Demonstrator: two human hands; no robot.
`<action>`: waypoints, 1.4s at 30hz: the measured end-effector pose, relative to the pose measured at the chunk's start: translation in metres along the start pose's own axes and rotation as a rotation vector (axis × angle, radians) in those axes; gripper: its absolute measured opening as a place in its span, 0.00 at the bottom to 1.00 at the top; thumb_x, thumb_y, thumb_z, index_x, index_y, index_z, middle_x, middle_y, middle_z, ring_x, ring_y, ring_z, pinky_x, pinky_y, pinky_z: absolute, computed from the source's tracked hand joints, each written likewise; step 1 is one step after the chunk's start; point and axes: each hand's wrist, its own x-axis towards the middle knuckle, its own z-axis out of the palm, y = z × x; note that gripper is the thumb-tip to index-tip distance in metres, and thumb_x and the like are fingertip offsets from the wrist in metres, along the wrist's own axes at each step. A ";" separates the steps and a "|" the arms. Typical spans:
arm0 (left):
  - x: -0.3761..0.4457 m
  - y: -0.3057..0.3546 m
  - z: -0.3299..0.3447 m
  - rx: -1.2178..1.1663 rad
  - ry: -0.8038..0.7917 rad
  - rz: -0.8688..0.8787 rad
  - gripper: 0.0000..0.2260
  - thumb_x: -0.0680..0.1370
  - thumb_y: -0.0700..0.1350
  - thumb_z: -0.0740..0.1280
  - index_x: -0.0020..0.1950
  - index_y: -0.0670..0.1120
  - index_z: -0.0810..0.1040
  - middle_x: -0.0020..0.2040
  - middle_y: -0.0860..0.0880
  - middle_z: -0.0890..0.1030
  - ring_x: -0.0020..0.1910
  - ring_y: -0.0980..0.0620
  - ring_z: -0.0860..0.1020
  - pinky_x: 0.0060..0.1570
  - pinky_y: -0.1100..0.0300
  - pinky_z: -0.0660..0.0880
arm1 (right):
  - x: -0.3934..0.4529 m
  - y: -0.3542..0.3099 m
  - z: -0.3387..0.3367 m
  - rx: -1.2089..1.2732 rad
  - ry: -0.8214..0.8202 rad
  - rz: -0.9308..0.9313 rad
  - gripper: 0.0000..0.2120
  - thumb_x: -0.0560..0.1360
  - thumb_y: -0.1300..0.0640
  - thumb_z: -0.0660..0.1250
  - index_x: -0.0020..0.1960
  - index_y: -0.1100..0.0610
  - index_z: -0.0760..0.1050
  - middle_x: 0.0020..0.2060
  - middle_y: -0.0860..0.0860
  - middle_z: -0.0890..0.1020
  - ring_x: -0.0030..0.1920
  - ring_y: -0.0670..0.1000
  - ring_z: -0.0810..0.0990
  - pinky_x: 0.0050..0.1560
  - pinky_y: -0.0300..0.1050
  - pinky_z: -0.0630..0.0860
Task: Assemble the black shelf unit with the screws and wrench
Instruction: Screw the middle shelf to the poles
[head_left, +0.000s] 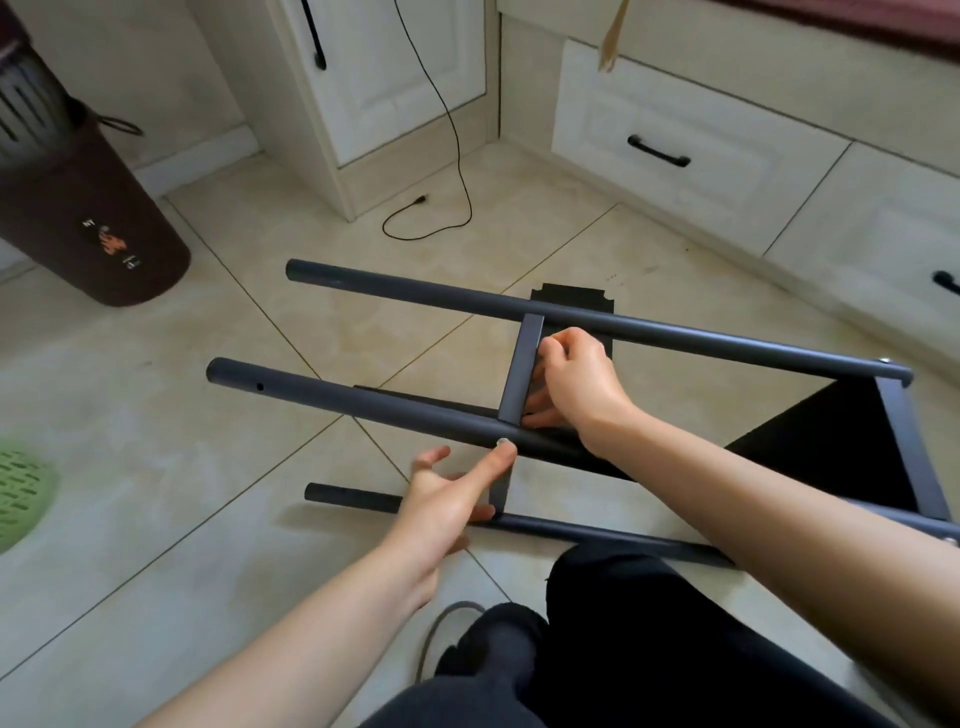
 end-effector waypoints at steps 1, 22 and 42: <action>0.003 0.000 0.001 0.030 0.105 0.063 0.42 0.56 0.70 0.77 0.62 0.55 0.64 0.57 0.51 0.76 0.54 0.49 0.81 0.51 0.56 0.75 | 0.002 0.000 0.000 0.015 -0.017 0.014 0.08 0.84 0.54 0.54 0.55 0.55 0.70 0.40 0.55 0.80 0.27 0.47 0.83 0.27 0.43 0.79; 0.054 0.064 -0.041 1.327 -0.038 1.016 0.44 0.65 0.79 0.47 0.76 0.60 0.68 0.62 0.59 0.82 0.61 0.53 0.79 0.50 0.57 0.72 | 0.039 -0.012 -0.027 -0.015 -0.252 0.216 0.15 0.82 0.67 0.56 0.42 0.61 0.78 0.29 0.53 0.69 0.26 0.50 0.69 0.26 0.40 0.72; 0.049 0.058 -0.046 0.991 -0.117 1.227 0.20 0.69 0.65 0.71 0.51 0.51 0.81 0.36 0.57 0.81 0.33 0.55 0.78 0.34 0.60 0.77 | 0.043 -0.008 0.012 -0.116 -0.358 0.173 0.12 0.70 0.59 0.69 0.35 0.55 0.67 0.20 0.45 0.67 0.19 0.47 0.68 0.24 0.37 0.68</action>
